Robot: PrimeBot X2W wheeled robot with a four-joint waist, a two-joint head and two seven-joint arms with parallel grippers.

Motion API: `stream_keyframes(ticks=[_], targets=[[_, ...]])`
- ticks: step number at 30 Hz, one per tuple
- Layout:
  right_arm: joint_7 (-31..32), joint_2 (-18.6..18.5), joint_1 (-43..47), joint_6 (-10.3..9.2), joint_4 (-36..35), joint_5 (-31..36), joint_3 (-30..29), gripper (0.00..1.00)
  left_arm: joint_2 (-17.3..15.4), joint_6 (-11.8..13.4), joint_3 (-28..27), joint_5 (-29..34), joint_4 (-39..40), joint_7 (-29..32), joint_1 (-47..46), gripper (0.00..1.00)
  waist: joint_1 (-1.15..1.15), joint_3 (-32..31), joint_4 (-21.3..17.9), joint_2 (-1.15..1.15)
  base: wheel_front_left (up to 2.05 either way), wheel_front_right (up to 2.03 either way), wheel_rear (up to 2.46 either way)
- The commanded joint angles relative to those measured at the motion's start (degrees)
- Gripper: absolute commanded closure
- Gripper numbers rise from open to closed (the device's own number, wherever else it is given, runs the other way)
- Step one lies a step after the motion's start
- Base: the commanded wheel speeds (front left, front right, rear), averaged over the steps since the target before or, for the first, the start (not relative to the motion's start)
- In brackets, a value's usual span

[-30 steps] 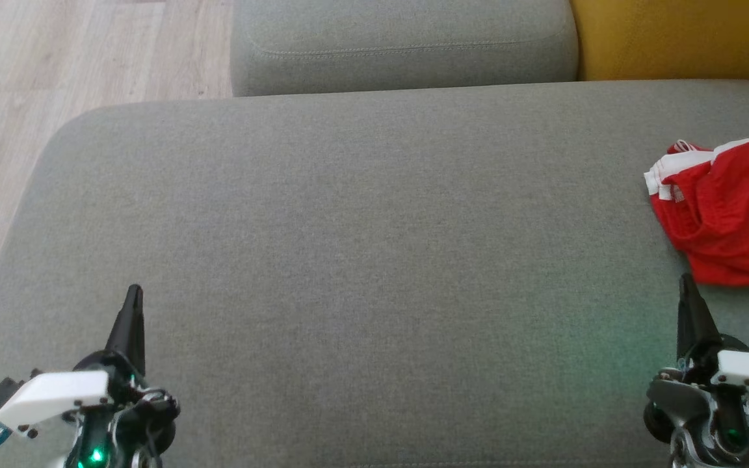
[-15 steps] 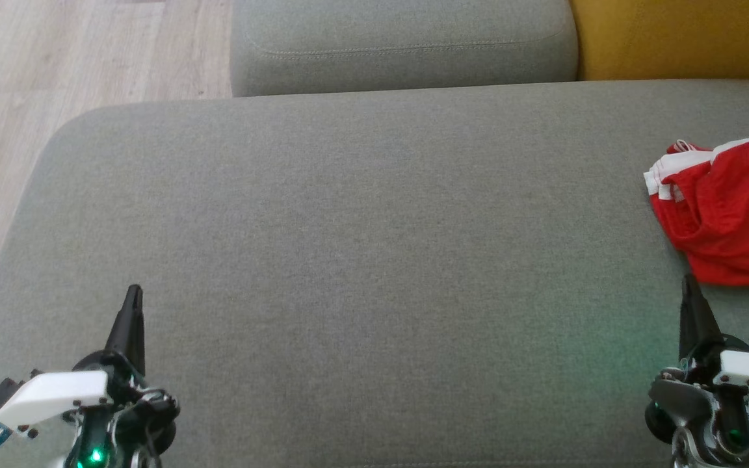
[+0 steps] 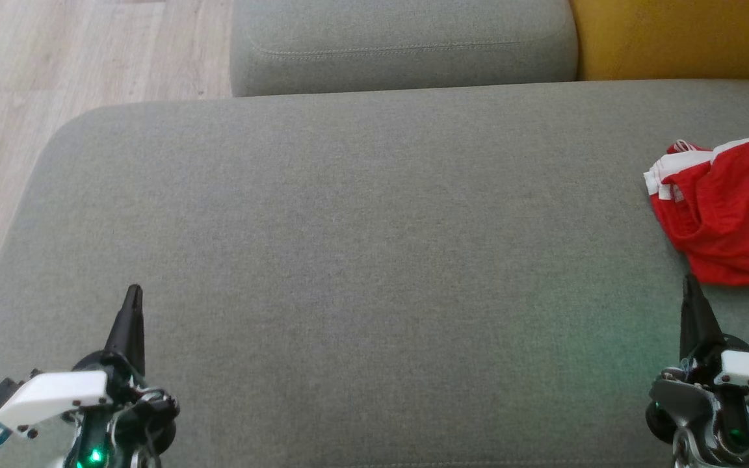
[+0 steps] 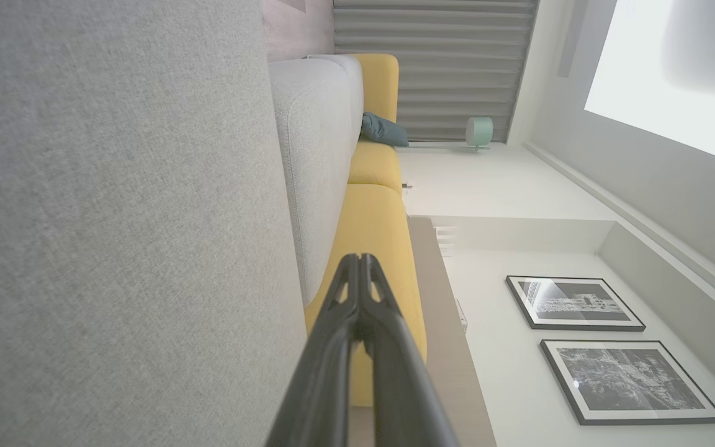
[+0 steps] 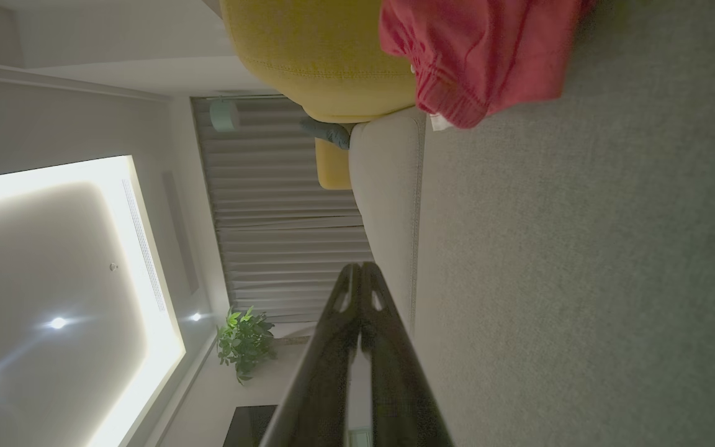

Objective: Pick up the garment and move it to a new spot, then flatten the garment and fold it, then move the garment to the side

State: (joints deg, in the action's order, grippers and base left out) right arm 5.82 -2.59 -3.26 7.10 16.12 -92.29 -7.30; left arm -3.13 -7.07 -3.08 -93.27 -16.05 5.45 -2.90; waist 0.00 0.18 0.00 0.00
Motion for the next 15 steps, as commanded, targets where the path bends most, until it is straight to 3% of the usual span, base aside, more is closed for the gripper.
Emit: stream_keyframes(ticks=[1, 15], targets=[[0.3, -0.6, -2.9, 0.39, -2.1, -0.2, 1.2, 1.00, -0.5, -0.4, -2.4, 0.3, 2.0, 0.2, -3.2, 1.00, 0.00, 0.0, 0.0, 0.00, 0.00, 0.00, 0.00], [0.4, -0.6, -2.9, 0.39, -2.1, -0.2, 1.1, 1.00, -0.4, -0.4, -2.6, 0.4, 2.0, 0.4, -3.2, 1.00, 0.00, 0.0, 0.0, 0.00, 0.00, 0.00, 0.00]])
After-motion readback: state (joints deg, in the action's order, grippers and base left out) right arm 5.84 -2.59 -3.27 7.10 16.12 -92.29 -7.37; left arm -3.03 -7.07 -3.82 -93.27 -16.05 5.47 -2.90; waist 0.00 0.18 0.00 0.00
